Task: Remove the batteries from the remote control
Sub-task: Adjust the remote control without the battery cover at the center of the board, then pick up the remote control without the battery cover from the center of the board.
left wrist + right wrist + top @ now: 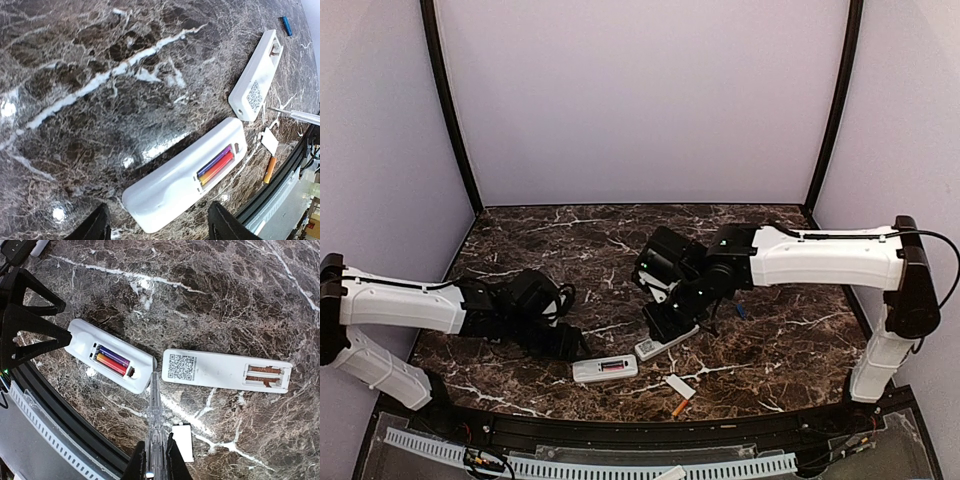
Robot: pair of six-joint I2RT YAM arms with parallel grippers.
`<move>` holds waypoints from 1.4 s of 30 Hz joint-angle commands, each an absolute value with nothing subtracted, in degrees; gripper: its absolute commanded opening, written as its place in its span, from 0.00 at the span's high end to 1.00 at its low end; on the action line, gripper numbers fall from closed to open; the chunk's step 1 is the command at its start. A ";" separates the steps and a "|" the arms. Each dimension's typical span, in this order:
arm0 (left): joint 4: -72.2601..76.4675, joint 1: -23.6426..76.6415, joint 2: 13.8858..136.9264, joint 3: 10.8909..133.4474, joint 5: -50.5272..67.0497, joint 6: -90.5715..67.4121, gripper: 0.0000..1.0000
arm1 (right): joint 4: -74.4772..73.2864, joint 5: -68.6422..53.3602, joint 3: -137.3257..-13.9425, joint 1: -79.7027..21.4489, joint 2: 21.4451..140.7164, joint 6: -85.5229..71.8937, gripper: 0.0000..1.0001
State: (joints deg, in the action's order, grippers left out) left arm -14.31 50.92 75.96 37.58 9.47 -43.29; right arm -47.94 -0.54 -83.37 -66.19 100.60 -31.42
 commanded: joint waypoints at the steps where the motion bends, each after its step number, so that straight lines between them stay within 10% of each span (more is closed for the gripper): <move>1: -14.04 51.15 74.14 33.69 12.14 -50.38 0.33 | -45.74 -4.74 -80.33 -65.96 98.24 -35.45 1.00; 42: -1.54 51.12 70.00 24.50 16.61 -62.29 0.31 | -31.66 -17.19 -66.64 -60.89 100.51 -45.96 1.00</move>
